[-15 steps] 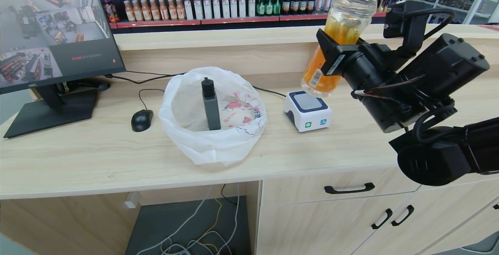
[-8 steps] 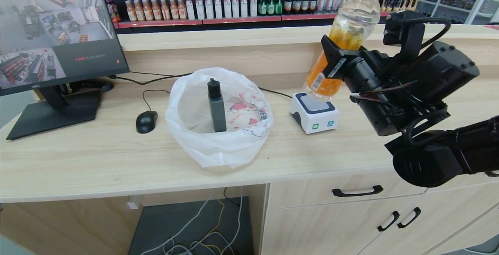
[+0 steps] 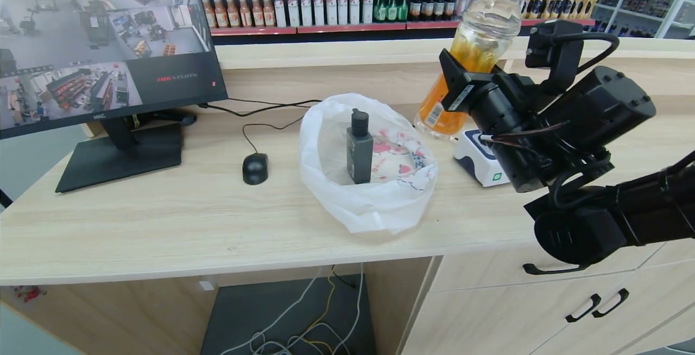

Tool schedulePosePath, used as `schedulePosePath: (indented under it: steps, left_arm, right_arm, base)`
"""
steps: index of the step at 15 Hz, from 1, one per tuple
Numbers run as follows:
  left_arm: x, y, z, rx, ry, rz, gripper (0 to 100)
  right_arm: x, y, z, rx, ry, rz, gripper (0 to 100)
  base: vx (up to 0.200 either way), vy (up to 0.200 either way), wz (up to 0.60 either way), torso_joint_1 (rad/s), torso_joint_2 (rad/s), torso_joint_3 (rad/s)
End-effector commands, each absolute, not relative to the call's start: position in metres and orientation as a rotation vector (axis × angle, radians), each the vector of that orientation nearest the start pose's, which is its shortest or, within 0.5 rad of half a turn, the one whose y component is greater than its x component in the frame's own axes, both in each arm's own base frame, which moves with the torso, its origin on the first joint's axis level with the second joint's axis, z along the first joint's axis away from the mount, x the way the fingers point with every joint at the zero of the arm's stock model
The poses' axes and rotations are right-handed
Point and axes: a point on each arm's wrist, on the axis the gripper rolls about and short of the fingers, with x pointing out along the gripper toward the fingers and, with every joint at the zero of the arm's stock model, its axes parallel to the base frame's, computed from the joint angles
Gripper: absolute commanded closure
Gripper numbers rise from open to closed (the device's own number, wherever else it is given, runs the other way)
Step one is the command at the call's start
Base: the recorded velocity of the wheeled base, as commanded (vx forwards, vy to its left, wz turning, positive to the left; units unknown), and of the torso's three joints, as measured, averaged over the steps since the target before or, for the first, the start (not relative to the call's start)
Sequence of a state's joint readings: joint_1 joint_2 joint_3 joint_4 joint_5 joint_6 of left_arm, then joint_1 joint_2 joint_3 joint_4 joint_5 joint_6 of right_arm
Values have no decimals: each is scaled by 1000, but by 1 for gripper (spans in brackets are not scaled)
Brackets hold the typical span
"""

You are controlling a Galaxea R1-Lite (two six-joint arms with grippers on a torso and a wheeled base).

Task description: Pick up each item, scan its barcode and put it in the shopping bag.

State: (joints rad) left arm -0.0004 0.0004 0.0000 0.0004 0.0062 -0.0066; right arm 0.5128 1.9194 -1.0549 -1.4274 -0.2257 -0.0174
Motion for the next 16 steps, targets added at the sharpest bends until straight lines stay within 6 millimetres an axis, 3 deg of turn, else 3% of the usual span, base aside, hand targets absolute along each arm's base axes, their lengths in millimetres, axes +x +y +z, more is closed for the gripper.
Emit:
schedulePosePath:
  steps: [1, 6, 11, 12, 16]
  left_arm:
    - [-23, 0, 75, -6, 0, 8, 0]
    - [-23, 0, 75, -5, 0, 8, 0]
    - [-23, 0, 75, -6, 0, 6, 0]
    - [-23, 0, 75, -6, 0, 8, 0]
    - [-23, 0, 75, -6, 0, 6, 0]
  right_arm:
    - [318, 176, 247, 180, -518, 286, 100]
    - [326, 181, 244, 128, -523, 328, 100]
    - [362, 201, 238, 117, -511, 327, 100]
    - [373, 209, 229, 118, -504, 333, 100]
    - [382, 213, 219, 108, -479, 334, 100]
  base:
    - [0, 0, 0, 0, 0, 0]
    - [0, 0, 0, 0, 0, 0]
    - [0, 0, 0, 0, 0, 0]
    - [0, 0, 0, 0, 0, 0]
    - [0, 0, 0, 0, 0, 0]
